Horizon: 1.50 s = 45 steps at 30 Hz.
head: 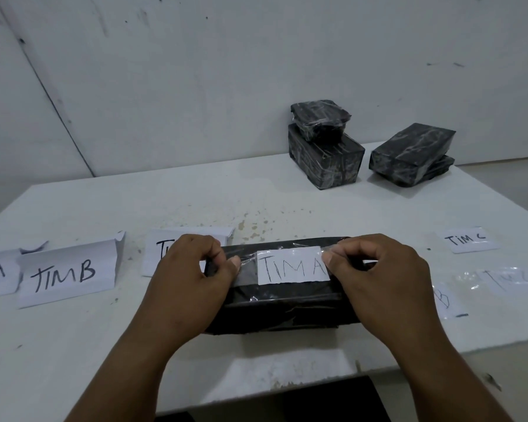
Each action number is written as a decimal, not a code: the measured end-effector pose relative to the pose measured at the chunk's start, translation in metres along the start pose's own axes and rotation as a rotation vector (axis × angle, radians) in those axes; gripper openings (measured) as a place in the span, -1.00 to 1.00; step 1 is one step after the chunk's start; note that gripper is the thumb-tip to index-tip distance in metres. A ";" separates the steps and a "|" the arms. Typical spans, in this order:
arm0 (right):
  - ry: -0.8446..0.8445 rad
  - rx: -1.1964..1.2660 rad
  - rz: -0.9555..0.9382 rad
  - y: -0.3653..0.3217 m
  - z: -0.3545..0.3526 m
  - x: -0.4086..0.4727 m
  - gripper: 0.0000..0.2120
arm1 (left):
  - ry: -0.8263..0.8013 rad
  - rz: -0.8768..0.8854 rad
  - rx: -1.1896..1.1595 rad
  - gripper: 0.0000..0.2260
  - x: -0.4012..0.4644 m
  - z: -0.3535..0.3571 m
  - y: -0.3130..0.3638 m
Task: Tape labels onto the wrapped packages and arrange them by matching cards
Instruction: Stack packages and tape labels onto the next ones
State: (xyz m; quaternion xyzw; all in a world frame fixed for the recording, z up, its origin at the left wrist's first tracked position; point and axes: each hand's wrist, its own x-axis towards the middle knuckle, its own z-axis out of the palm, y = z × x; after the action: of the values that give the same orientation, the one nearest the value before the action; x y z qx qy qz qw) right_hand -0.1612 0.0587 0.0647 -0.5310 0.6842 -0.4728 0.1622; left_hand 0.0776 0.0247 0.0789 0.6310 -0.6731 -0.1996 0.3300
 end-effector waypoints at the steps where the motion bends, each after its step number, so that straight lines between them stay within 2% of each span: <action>1: 0.008 0.007 0.009 0.000 0.000 0.000 -0.90 | -0.003 -0.025 -0.022 -0.82 0.000 -0.001 0.001; 2: 0.011 0.027 0.025 -0.002 -0.001 -0.001 -0.90 | -0.006 -0.055 -0.053 -0.86 0.000 -0.002 0.003; 5: 0.016 0.120 0.066 -0.002 -0.004 0.000 -0.62 | -0.014 -0.091 -0.108 -0.86 0.000 -0.006 0.004; 10: 0.091 0.094 0.024 0.000 -0.008 0.001 -0.74 | 0.010 -0.053 -0.079 -0.89 -0.005 -0.004 0.004; 13: 0.162 -0.080 -0.217 -0.006 -0.012 -0.008 -0.78 | 0.055 0.163 0.031 -0.80 -0.019 -0.008 0.007; 14: 0.137 -0.138 -0.303 -0.009 -0.012 -0.013 -0.74 | 0.014 0.257 0.079 -0.71 -0.024 -0.010 0.010; 16: -0.014 -0.238 -0.417 -0.013 -0.008 -0.022 -0.64 | -0.145 0.375 0.167 -0.56 -0.032 -0.010 0.015; 18: -0.177 -0.359 -0.457 -0.015 0.000 -0.030 -0.57 | -0.293 0.385 0.279 -0.51 -0.036 -0.007 0.018; 20: -0.274 -0.489 -0.452 -0.014 0.005 -0.034 -0.51 | -0.370 0.348 0.398 -0.49 -0.037 -0.003 0.019; 24: -0.378 -0.564 -0.378 -0.015 0.003 -0.030 -0.30 | -0.393 0.273 0.474 -0.37 -0.038 -0.005 0.022; 28: -0.380 -0.546 -0.285 -0.013 -0.005 -0.026 -0.11 | -0.357 0.193 0.477 -0.21 -0.041 -0.008 0.019; 31: -0.318 -0.421 -0.207 -0.009 -0.008 -0.027 0.01 | -0.320 0.146 0.506 -0.12 -0.043 -0.013 0.015; 33: -0.235 -0.285 -0.167 -0.006 -0.007 -0.029 0.03 | -0.301 0.119 0.544 -0.07 -0.046 -0.015 0.015; 35: -0.177 -0.223 -0.162 -0.003 -0.005 -0.032 -0.02 | -0.293 0.123 0.544 -0.11 -0.049 -0.014 0.018; 37: -0.169 -0.222 -0.188 -0.002 -0.004 -0.034 -0.08 | -0.299 0.145 0.532 -0.17 -0.051 -0.011 0.019; 40: -0.186 -0.222 -0.160 -0.001 -0.005 -0.034 -0.09 | -0.268 0.136 0.524 -0.06 -0.053 -0.008 0.020; 45: -0.130 -0.157 -0.095 -0.005 -0.009 -0.033 0.00 | -0.079 0.063 0.271 0.05 -0.046 -0.008 0.009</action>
State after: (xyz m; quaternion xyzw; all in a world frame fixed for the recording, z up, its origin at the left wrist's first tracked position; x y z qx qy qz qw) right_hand -0.1522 0.0918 0.0636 -0.6034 0.6812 -0.3896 0.1417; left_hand 0.0758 0.0724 0.0814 0.6399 -0.7260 -0.1210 0.2209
